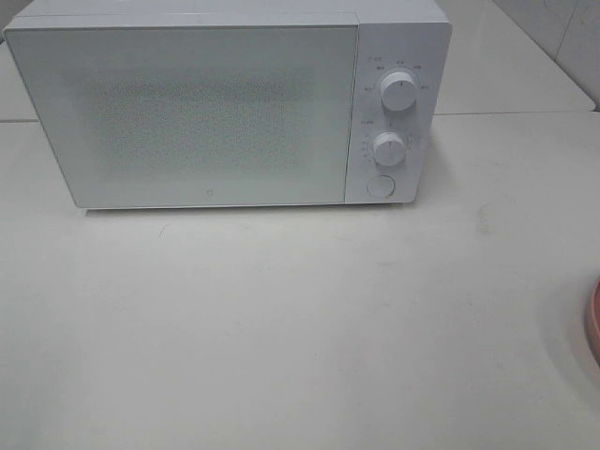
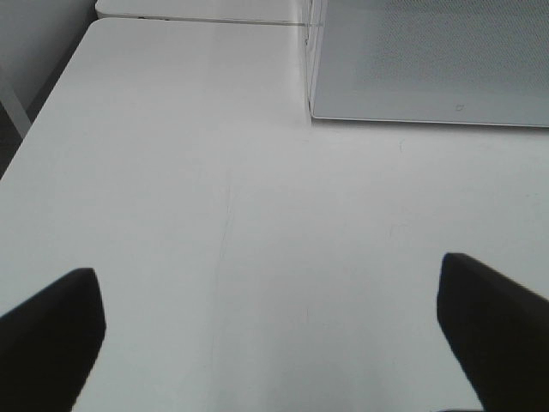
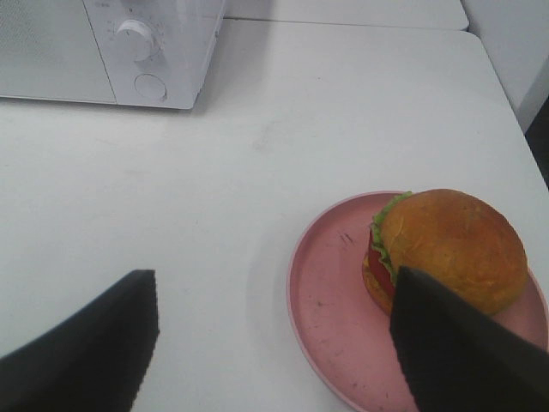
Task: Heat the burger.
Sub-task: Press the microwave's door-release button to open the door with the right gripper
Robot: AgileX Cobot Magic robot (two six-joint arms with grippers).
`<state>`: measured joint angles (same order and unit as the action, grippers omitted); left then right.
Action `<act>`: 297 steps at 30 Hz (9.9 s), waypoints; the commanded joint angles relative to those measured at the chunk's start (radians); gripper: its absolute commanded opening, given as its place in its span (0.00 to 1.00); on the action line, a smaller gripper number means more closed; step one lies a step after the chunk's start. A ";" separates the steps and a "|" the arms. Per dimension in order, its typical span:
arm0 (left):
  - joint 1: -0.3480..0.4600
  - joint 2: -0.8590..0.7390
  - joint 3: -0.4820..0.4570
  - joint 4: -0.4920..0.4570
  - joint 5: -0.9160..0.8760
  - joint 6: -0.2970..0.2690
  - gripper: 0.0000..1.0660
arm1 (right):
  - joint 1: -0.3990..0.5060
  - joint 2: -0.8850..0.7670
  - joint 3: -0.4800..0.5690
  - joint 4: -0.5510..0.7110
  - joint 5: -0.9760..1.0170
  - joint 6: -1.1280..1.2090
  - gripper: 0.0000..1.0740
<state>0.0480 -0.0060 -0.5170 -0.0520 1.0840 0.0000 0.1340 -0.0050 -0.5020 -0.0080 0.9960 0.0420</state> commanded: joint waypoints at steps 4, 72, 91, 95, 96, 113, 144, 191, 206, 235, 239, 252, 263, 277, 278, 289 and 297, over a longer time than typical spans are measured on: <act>-0.001 -0.024 0.001 -0.009 -0.016 0.000 0.92 | -0.003 0.022 -0.026 -0.002 -0.096 0.004 0.70; -0.001 -0.024 0.001 -0.009 -0.016 0.000 0.92 | -0.003 1.149 0.091 -0.002 -1.497 0.004 0.70; -0.001 -0.024 0.001 -0.009 -0.016 0.000 0.92 | 0.313 1.535 0.176 0.360 -2.156 -0.262 0.70; -0.001 -0.024 0.001 -0.009 -0.016 0.000 0.92 | 0.356 1.614 0.176 0.435 -2.277 -0.262 0.70; -0.001 -0.024 0.001 -0.009 -0.016 0.000 0.92 | 0.356 1.614 0.176 0.435 -2.277 -0.262 0.70; -0.001 -0.024 0.001 -0.009 -0.016 0.000 0.92 | 0.497 1.752 0.167 0.658 -2.395 -0.260 0.70; -0.001 -0.024 0.001 -0.009 -0.016 0.000 0.92 | 0.497 1.788 0.167 0.645 -2.297 0.931 0.60; -0.001 -0.024 0.001 -0.009 -0.016 0.000 0.92 | 0.495 1.976 -0.059 0.688 -2.120 1.427 0.00; -0.001 -0.024 0.001 -0.009 -0.016 0.000 0.92 | 0.451 2.079 -0.243 0.741 -1.964 1.309 0.00; -0.001 -0.018 0.001 -0.009 -0.016 0.000 0.92 | 0.433 2.165 -0.364 0.776 -1.971 1.236 0.00; -0.001 -0.018 0.001 -0.009 -0.016 0.000 0.92 | 0.433 2.169 -0.376 0.770 -1.988 1.237 0.00; -0.001 -0.018 0.001 -0.009 -0.016 0.000 0.92 | 0.425 2.185 -0.470 0.755 -2.102 1.237 0.00; -0.001 -0.018 0.001 -0.009 -0.016 0.000 0.92 | 0.412 2.195 -0.503 0.783 -2.173 1.253 0.00; -0.001 -0.018 0.001 -0.009 -0.016 0.000 0.92 | 0.416 2.205 -0.564 0.800 -2.187 1.242 0.00; -0.001 -0.018 0.001 -0.009 -0.016 0.000 0.92 | 0.416 2.203 -0.559 0.800 -2.182 1.240 0.00; -0.001 -0.018 0.001 -0.009 -0.016 0.000 0.92 | 0.416 2.139 -0.486 0.795 -2.092 1.191 0.00; -0.001 -0.018 0.001 -0.009 -0.016 0.000 0.92 | 0.416 2.082 -0.408 0.782 -1.984 1.173 0.00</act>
<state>0.0480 -0.0060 -0.5170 -0.0520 1.0840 0.0000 0.5570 2.1240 -0.9030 0.8310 -0.8860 1.2360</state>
